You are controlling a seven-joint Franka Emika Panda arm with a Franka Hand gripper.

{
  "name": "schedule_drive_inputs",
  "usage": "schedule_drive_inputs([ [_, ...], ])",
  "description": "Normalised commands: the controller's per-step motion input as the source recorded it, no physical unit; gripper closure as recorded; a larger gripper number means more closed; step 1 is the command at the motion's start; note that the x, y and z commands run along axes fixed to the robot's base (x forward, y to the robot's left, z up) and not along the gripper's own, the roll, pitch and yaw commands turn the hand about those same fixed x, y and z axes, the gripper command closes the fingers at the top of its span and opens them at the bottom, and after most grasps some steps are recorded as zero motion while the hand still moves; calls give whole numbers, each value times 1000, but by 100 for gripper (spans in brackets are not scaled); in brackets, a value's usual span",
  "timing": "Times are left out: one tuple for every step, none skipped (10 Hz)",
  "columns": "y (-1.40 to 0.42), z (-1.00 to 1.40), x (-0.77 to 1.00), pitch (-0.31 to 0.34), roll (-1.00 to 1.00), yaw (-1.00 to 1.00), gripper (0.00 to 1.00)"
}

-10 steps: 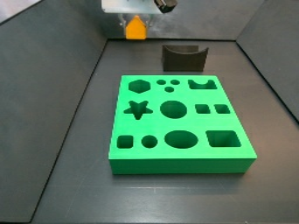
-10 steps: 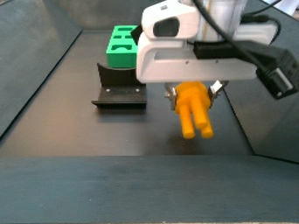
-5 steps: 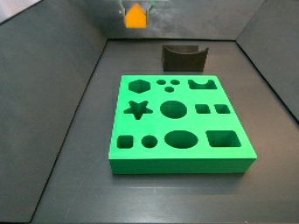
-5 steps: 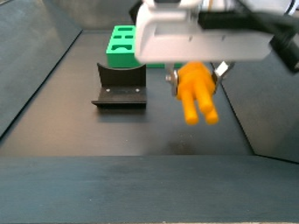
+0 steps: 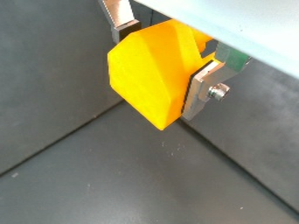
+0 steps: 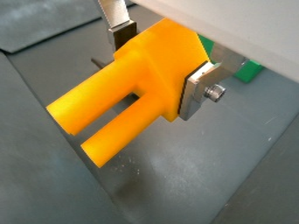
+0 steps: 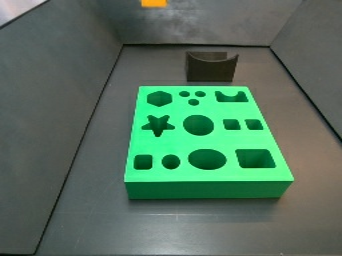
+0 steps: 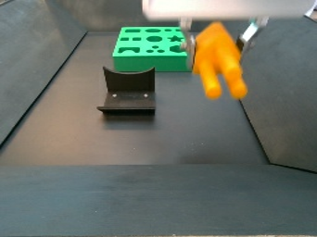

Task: Pick up the 3 prong object. Move up. Place the 3 prong object on the fixture. Regrasp the 3 prong object. Move to above the board. Insert the 3 prong object.
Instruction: Place the 3 prong object on the fixture.

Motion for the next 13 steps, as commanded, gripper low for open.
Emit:
schedule_drive_inputs([
  [-1,237,9,52,-47,-5,100],
  [-1000,52,562,-29,32,-221,100],
  [-1000,29,570,-25,32,-188,100],
  [-1000,30,578,-13,33,-119,100],
  [-1000,23,596,13,34,-53,100],
  [-1000,20,609,25,37,-31,100],
  [-1000,17,645,49,46,-4,100],
  [-1000,13,703,71,57,10,100],
  [-1000,10,747,82,65,15,100],
  [-808,4,723,101,82,23,100],
  [-565,-4,638,115,96,27,100],
  [-332,-2,559,125,106,29,100],
  [-138,-2,486,134,105,29,100],
])
